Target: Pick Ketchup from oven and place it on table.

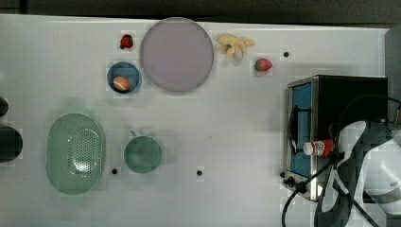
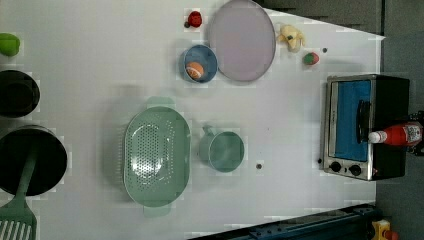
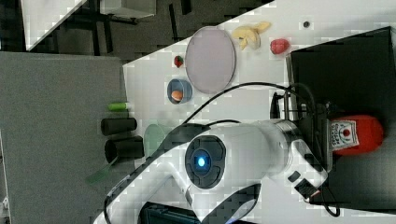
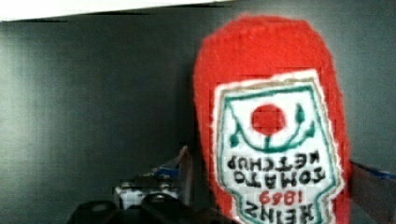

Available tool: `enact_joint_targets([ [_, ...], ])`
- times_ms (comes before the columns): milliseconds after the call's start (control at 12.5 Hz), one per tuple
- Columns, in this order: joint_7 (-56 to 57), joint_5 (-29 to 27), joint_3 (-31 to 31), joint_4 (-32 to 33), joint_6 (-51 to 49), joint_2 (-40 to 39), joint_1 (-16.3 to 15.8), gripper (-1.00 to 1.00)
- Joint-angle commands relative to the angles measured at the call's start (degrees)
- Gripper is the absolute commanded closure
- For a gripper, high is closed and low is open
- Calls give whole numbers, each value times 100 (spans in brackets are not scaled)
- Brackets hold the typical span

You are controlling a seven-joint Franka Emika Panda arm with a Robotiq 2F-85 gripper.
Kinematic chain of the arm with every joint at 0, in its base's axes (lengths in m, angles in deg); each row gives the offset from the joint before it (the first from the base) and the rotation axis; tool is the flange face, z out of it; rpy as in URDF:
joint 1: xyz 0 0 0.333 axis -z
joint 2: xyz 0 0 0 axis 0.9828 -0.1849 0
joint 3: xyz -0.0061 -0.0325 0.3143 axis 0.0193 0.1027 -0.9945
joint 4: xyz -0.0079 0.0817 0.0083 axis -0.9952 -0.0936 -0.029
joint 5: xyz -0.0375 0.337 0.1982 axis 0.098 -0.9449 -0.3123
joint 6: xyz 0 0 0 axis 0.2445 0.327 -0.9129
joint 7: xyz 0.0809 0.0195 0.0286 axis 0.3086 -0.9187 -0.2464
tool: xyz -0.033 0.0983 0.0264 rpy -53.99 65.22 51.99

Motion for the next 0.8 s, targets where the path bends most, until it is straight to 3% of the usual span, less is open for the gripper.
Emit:
enact_joint_targets([
  [80,151,-92,3,-104,-1,-36,-29,-43],
  [160,151,-92,1,-125,2,-20,-42,-29],
  [400,151,-85,-3,-205,0,16,-67,-29],
  [640,565,147,-23,-811,-276,362,-229,-29],
  [800,892,394,-124,-1341,-1061,690,-465,-29],
])
